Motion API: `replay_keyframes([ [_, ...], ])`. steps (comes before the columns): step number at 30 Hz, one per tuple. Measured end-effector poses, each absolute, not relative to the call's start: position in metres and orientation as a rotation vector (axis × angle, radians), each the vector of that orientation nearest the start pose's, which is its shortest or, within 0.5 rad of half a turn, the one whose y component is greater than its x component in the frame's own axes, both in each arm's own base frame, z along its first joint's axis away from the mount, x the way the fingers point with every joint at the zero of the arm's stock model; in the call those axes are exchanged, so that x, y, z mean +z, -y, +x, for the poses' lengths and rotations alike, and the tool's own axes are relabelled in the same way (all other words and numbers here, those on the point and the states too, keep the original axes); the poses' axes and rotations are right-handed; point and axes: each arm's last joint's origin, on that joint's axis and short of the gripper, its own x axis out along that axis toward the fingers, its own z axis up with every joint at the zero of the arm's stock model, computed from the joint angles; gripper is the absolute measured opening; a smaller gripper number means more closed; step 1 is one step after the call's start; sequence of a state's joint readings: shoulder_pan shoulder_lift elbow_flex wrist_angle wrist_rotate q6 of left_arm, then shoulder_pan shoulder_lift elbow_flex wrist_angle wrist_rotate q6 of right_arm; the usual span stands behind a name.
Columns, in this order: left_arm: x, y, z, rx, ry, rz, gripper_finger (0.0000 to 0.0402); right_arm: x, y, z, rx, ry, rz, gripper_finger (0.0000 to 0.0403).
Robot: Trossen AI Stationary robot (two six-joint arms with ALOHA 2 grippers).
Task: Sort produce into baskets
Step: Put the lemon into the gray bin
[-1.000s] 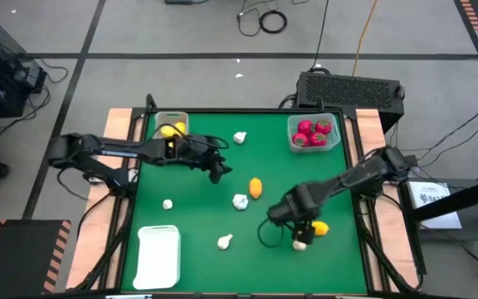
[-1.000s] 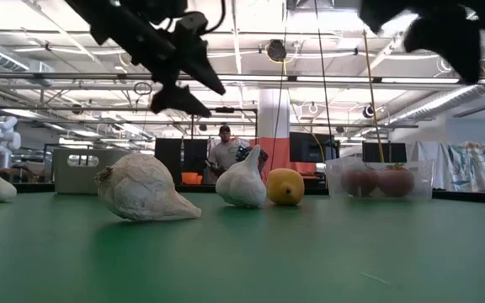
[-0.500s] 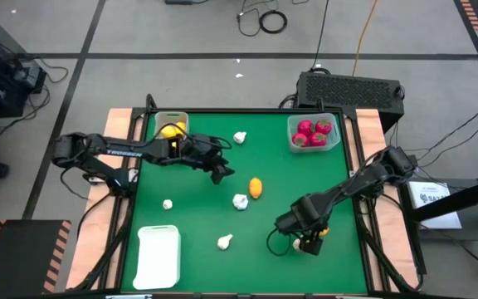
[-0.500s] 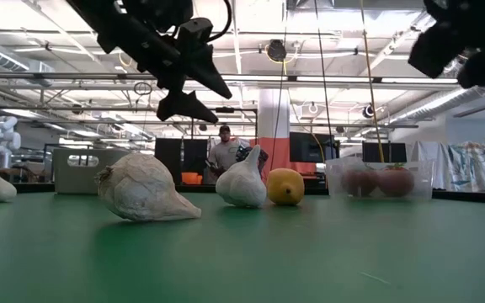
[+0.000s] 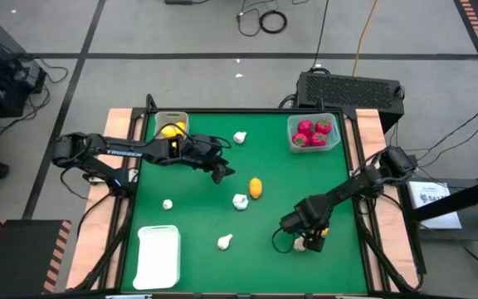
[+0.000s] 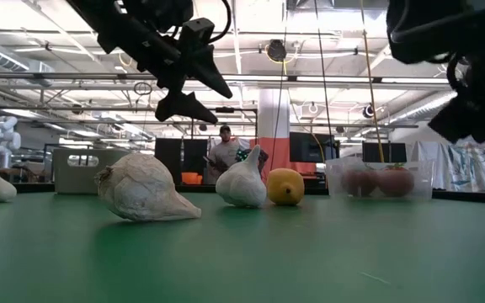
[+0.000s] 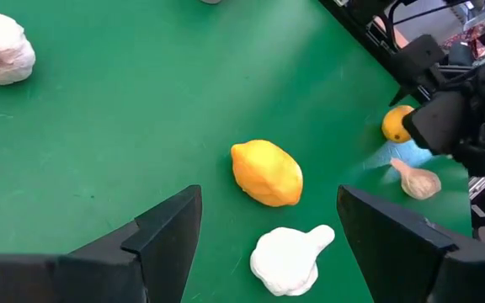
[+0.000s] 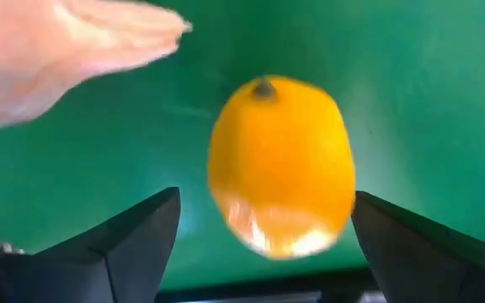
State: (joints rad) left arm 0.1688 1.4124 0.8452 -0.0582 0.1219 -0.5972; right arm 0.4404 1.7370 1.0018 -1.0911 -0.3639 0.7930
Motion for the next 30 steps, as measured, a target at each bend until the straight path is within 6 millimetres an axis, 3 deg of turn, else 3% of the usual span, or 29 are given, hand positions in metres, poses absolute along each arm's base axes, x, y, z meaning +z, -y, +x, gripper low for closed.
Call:
replay_keyframes([
  [11, 0.227, -0.046, 0.292, 0.244, -0.587, -0.692, 0.0283, 0.142, -0.114, 0.229, -0.236, -1.926, 0.387, 0.0318],
  [20, 0.227, -0.046, 0.291, 0.244, -0.587, -0.691, 0.0283, 0.147, -0.105, 0.233, -0.216, -1.944, 0.364, 0.0193],
  [25, 0.24, -0.045, 0.28, 0.244, -0.583, -0.687, 0.0283, 0.18, -0.092, 0.243, -0.205, -1.896, 0.256, 0.0174],
  [30, 0.254, -0.041, 0.252, 0.322, -0.642, -0.67, 0.0283, 0.229, -0.06, 0.275, -0.193, -1.652, 0.221, 0.0209],
])
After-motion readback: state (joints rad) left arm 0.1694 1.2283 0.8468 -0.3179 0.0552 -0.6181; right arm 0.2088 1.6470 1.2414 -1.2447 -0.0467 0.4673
